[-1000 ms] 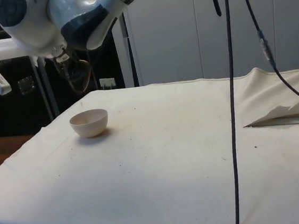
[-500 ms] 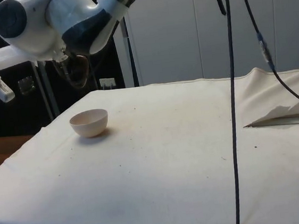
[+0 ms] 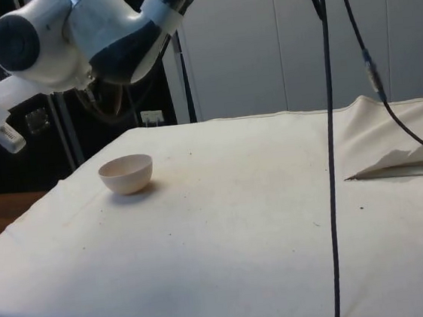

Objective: Pour the coffee beans from the cup into the bowl.

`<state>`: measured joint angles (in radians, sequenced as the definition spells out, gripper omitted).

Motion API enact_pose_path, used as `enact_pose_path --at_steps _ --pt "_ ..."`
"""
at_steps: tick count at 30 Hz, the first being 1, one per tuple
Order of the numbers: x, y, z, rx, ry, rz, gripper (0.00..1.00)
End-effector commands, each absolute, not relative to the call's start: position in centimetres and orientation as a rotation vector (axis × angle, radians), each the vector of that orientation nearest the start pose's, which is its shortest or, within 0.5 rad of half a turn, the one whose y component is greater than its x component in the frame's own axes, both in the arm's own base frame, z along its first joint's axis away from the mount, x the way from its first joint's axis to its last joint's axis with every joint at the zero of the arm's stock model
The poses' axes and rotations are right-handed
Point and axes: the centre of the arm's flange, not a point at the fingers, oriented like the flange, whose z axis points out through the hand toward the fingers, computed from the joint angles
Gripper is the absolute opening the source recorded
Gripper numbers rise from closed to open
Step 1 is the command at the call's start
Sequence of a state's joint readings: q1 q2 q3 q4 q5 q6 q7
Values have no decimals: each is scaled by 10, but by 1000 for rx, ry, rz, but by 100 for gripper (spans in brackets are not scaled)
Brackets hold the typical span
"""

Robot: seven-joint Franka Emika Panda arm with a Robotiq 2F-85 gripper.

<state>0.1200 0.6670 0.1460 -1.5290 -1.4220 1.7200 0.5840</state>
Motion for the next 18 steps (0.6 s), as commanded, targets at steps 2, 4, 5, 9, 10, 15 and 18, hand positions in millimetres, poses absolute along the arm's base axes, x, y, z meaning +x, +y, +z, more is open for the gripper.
enact_pose_path --at_steps 2,4,5,9,10,15,18 --pt "697 79 296 1824 273 174 0" --pt "696 83 295 1801 278 176 0" --pt "696 83 295 1801 278 176 0" --pt "695 92 292 1762 285 175 0" --pt "694 93 292 1755 285 174 0" --pt "693 102 288 1715 293 173 0" --pt "692 107 284 1686 297 171 0"
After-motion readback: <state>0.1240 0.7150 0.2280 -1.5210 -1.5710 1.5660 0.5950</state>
